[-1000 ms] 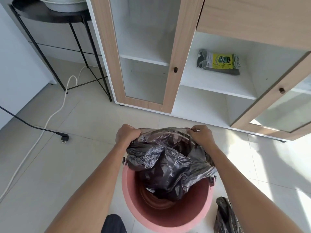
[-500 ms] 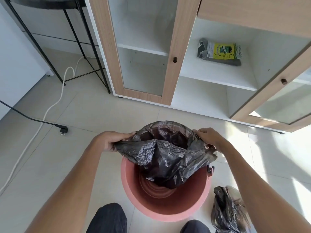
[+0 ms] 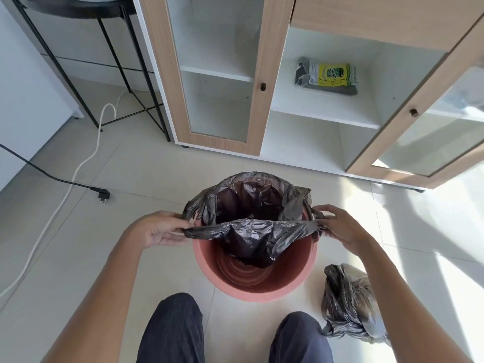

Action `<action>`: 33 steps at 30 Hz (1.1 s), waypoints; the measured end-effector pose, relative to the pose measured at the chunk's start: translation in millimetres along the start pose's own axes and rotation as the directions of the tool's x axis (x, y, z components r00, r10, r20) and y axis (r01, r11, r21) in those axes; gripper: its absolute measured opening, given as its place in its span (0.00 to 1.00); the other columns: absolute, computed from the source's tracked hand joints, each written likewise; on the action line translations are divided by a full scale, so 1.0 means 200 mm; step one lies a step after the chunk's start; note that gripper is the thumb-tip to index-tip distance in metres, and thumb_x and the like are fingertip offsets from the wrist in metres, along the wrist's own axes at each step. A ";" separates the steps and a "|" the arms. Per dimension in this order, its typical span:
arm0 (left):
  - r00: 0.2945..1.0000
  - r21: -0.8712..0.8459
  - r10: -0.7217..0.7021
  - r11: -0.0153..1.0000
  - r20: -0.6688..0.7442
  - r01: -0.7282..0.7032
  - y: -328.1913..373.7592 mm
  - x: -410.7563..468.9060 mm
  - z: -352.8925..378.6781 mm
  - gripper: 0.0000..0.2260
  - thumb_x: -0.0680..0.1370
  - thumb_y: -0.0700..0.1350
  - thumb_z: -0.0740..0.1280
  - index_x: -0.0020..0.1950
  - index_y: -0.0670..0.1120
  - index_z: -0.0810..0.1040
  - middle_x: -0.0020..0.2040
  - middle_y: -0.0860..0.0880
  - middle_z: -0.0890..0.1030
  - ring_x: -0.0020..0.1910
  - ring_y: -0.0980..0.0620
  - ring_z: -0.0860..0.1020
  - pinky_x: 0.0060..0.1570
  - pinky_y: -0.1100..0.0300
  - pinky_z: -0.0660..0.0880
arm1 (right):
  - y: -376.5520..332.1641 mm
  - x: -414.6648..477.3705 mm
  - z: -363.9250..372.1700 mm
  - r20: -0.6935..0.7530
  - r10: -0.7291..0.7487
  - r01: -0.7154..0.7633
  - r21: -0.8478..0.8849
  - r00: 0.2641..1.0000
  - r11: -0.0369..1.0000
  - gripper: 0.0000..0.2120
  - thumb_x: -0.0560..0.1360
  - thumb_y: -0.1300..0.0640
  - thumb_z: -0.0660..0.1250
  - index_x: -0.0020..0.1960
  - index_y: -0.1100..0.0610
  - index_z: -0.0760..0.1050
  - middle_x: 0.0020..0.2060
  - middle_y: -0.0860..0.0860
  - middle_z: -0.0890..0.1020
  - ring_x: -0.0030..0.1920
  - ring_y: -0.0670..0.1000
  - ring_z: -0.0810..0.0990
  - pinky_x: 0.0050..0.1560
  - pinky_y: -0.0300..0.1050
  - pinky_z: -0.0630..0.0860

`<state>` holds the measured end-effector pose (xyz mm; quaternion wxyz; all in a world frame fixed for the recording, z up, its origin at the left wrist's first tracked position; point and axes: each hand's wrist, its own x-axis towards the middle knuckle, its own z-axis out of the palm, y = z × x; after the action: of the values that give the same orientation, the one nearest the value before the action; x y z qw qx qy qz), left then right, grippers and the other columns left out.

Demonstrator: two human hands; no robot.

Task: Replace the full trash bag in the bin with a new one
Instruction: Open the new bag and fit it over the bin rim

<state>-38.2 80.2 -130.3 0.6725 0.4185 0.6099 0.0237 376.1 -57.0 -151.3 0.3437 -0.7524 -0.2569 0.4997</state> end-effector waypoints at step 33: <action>0.969 -0.780 0.035 0.586 -0.246 -0.219 -0.21 -0.07 0.36 0.04 0.82 0.37 0.61 0.50 0.41 0.75 0.40 0.45 0.79 0.40 0.50 0.80 0.45 0.57 0.81 | 0.24 -0.31 0.11 -0.148 0.341 -0.164 0.659 0.928 0.734 0.04 0.79 0.62 0.67 0.46 0.60 0.74 0.29 0.51 0.72 0.29 0.47 0.70 0.22 0.37 0.70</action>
<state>-1.5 6.1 -151.3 0.7187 0.1092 0.5678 0.3863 334.3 -127.0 -157.7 0.5363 -0.6781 0.0798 0.4962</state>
